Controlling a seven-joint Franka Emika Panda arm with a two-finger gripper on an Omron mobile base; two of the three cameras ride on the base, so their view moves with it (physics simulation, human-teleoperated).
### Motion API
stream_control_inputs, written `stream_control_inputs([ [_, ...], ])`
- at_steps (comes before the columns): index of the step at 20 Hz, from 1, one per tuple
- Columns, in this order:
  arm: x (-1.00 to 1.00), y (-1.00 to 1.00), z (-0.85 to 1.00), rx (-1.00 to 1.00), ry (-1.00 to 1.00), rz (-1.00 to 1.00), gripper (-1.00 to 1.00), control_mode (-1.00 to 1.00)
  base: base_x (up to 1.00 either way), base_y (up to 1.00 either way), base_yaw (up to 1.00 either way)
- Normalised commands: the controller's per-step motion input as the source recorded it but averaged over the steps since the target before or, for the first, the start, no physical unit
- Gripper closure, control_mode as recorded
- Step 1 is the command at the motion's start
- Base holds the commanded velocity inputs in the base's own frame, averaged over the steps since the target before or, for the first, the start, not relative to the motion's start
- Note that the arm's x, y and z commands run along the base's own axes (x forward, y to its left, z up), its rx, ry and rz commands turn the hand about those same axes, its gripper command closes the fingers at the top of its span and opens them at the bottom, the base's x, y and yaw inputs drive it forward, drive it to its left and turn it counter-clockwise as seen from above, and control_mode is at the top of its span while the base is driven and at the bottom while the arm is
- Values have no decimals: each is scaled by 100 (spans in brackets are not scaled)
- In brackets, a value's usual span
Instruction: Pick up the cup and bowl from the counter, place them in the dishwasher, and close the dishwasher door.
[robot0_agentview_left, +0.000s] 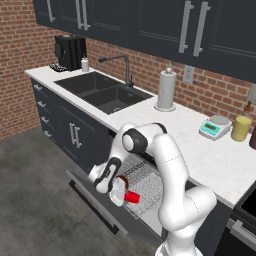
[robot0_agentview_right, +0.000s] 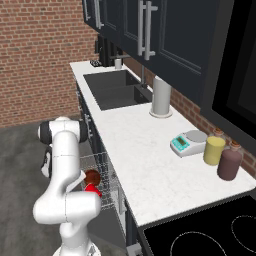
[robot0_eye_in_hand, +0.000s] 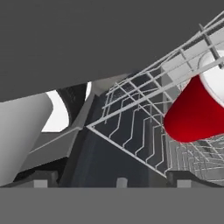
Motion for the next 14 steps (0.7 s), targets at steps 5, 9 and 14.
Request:
stream_control_inputs([
  [5,4,-10,-47,1,24,1,-100,-100,0,0,0],
  [9,-10,-1,-68,3,18,6,-100,-100,0,0,0],
  [14,-10,0,-65,5,6,8,-100,-100,0,0,0],
])
